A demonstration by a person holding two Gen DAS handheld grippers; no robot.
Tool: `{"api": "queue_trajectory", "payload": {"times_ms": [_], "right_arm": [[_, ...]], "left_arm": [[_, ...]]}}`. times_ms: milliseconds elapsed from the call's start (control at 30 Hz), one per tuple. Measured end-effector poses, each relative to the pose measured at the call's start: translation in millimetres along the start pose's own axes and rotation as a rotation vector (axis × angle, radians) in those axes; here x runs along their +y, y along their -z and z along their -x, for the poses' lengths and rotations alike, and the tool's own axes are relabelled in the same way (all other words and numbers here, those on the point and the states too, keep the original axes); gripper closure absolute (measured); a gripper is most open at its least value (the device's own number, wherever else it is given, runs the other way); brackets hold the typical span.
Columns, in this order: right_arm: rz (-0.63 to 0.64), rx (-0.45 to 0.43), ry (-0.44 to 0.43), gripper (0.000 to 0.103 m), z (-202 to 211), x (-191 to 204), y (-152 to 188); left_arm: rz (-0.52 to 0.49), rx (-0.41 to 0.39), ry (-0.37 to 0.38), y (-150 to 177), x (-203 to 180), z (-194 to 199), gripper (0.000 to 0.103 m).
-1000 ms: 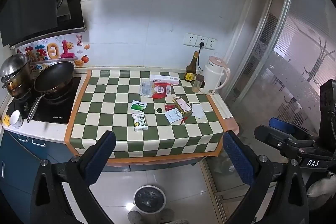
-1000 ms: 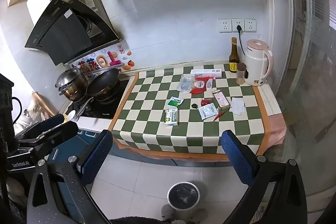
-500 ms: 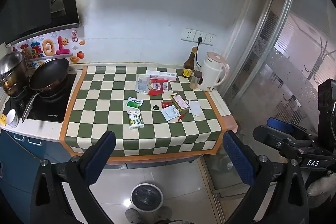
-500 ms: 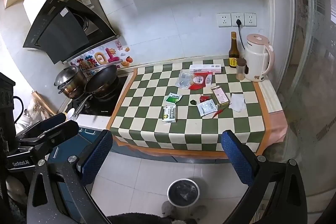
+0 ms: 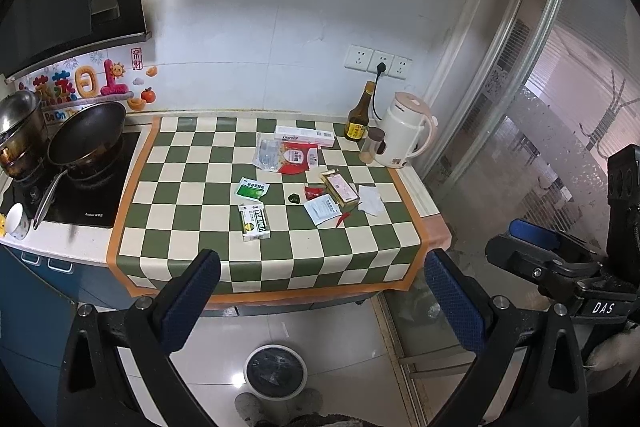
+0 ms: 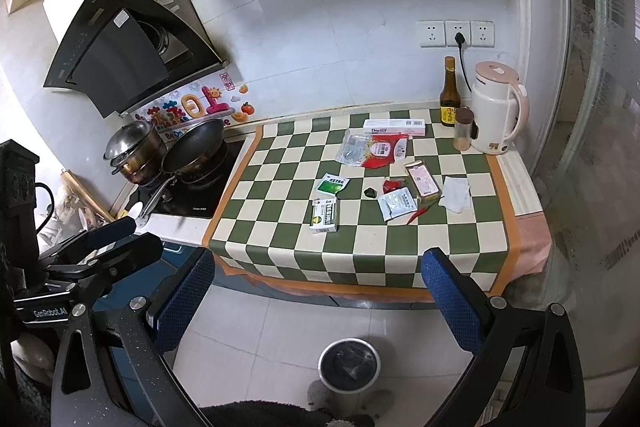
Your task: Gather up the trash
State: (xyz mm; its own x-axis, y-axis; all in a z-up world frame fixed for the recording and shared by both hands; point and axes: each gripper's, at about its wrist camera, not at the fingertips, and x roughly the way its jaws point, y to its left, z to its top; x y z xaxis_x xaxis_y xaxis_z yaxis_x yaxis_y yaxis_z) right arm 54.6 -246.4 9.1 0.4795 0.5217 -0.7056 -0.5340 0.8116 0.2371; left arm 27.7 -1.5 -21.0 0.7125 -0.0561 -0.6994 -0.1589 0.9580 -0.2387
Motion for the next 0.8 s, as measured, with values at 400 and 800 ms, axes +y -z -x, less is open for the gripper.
{"api": "queue_trajectory", "payload": {"times_ms": [400, 800], "right_arm": [[0.015, 0.011, -0.012, 0.000, -9, 15, 5], [0.003, 0.008, -0.012, 0.000, -8, 8, 8]], "left_arm": [[-0.002, 0.004, 0.009, 0, 4, 0, 0.000], [-0.013, 0.013, 0.024, 2, 3, 1, 0.000]]}}
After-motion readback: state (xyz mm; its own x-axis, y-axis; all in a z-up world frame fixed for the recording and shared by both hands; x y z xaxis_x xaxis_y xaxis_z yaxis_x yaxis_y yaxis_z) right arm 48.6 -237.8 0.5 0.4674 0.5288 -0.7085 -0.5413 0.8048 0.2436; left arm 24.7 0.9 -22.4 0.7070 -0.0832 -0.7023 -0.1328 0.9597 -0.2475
